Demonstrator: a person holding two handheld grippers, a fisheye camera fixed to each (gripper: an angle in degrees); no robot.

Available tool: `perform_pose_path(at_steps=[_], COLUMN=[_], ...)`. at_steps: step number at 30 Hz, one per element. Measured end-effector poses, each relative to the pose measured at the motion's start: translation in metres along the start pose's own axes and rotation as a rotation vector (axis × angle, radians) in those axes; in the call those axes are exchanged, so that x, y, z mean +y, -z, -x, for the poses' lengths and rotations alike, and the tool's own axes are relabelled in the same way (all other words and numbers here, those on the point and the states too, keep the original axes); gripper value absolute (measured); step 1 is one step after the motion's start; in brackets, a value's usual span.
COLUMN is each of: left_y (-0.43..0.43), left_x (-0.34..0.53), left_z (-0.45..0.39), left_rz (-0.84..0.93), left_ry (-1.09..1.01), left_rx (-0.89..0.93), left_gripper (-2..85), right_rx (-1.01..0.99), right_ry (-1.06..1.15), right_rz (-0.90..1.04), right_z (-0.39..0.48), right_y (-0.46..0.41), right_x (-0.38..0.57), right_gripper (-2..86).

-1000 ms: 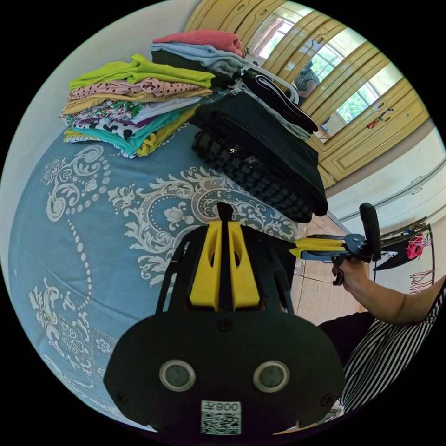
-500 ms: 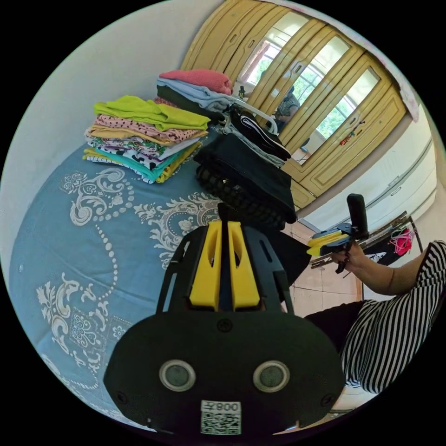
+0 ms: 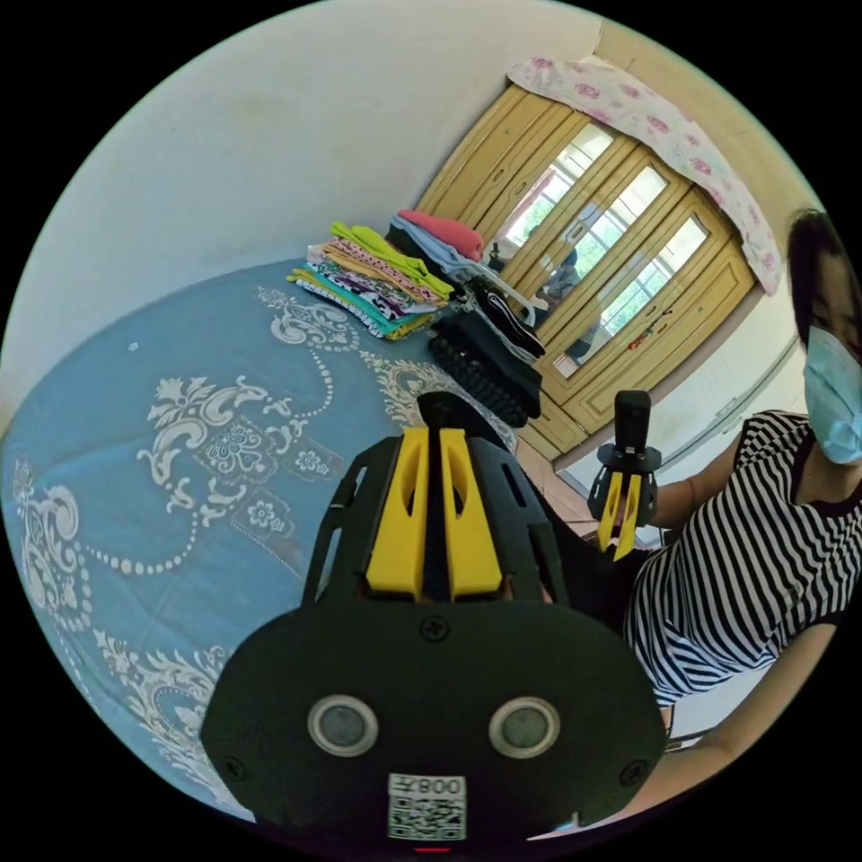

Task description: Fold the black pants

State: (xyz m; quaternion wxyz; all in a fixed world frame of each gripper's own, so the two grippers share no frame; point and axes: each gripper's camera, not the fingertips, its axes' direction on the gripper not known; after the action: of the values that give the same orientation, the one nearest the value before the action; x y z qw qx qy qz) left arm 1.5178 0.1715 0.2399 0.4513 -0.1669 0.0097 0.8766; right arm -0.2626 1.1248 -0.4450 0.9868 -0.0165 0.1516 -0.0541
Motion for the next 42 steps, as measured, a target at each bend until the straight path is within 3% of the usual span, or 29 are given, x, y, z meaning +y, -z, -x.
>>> perform_pose_path(at_steps=[4, 18, 25, 30, 32, 37, 42], left_y=[0.05, 0.18, 0.232, 0.239, 0.234, 0.229, 0.229], left_x=[0.057, 0.245, 0.329, 0.377, 0.385, 0.396, 0.409], left_z=[0.021, 0.071, 0.064, 0.021, 0.002, -0.033, -0.056], left_rz=[-0.006, -0.052, -0.126, -0.116, -0.09, -0.008, -0.033], left_ry=[0.107, 0.45, 0.676, 0.744, 0.74, 0.751, 0.785], left_rx=[-0.011, -0.018, -0.116, -0.069, -0.066, -0.236, -0.319], left_gripper=[2.5, 3.6, 5.0, 7.5, 7.9, 8.5, 6.9], right_rx=[-0.085, -0.057, -0.054, -0.124, -0.056, 0.374, 0.581], right_ry=[-0.005, 0.017, -0.012, -0.005, 0.02, 0.087, 0.181], right_rz=[0.123, 0.449, 0.616, 0.571, 0.526, 0.395, 0.423], right_z=[-0.005, -0.008, -0.018, -0.011, -0.01, -0.033, -0.047], right_y=[-0.069, -0.252, -0.327, -0.329, -0.311, -0.237, -0.227], right_x=[-0.025, -0.078, -0.094, -0.105, -0.113, -0.155, -0.187], right_gripper=[2.5, 2.8, 2.7, 3.3, 3.9, 6.5, 7.9])
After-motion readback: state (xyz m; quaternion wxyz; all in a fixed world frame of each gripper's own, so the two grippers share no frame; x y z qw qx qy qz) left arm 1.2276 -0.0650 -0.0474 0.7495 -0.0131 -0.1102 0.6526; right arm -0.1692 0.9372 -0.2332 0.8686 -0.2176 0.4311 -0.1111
